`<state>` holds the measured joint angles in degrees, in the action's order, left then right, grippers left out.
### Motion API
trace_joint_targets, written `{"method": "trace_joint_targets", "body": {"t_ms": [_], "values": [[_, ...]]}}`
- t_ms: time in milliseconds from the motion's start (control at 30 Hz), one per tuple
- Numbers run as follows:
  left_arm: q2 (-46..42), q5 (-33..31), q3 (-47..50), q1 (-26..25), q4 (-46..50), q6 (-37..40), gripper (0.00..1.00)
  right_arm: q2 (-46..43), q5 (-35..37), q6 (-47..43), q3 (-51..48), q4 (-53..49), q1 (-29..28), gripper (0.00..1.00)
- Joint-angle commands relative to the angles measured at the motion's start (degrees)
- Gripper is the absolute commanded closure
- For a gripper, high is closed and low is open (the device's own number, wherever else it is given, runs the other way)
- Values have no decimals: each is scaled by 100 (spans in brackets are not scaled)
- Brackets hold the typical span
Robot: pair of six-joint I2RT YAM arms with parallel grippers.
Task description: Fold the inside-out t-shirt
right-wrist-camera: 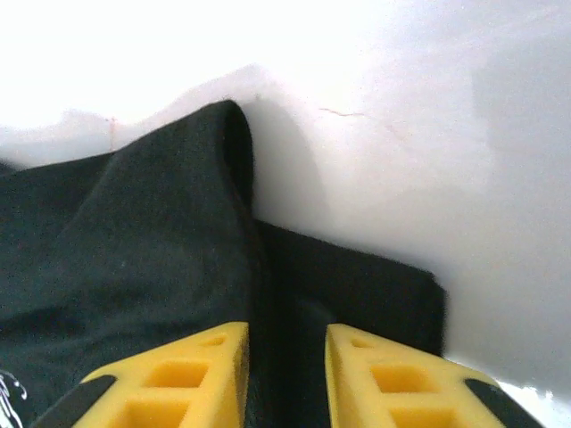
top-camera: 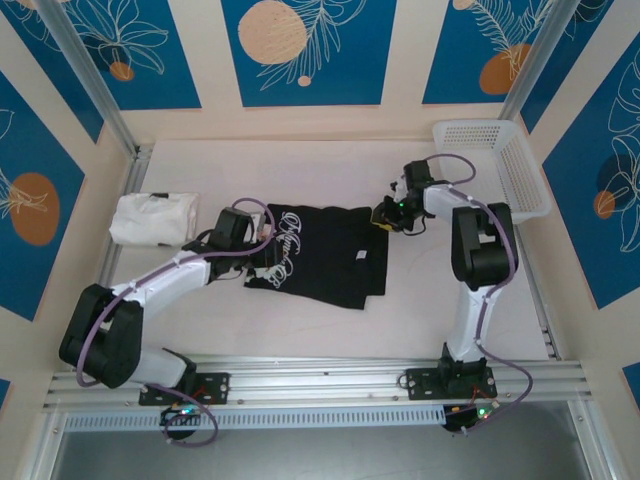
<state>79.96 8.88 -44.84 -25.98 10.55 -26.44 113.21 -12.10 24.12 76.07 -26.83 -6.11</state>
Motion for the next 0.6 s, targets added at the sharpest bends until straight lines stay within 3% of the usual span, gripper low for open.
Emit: {"method": "trace_joint_targets", "body": {"t_ms": [0, 100, 233, 433, 500, 567], "values": [[44, -111, -209, 40, 131, 124, 37, -905, -77, -132, -556, -199, 60, 67], [46, -89, -218, 40, 106, 130, 37, -1679, -419, -61, -1362, 29, -155, 63], [46, -135, -209, 40, 72, 114, 37, -2455, -363, 266, -2291, 226, -740, 60], [155, -17, -243, 40, -18, 52, 37, -2064, 35, 532, -2438, 583, -1346, 58], [153, 15, -238, 40, -17, 42, 37, -1857, 52, 542, -2360, 727, -1336, 61], [128, 0, -211, 40, -18, 33, 37, -1697, 137, 483, -2201, 679, -1302, 75]]}}
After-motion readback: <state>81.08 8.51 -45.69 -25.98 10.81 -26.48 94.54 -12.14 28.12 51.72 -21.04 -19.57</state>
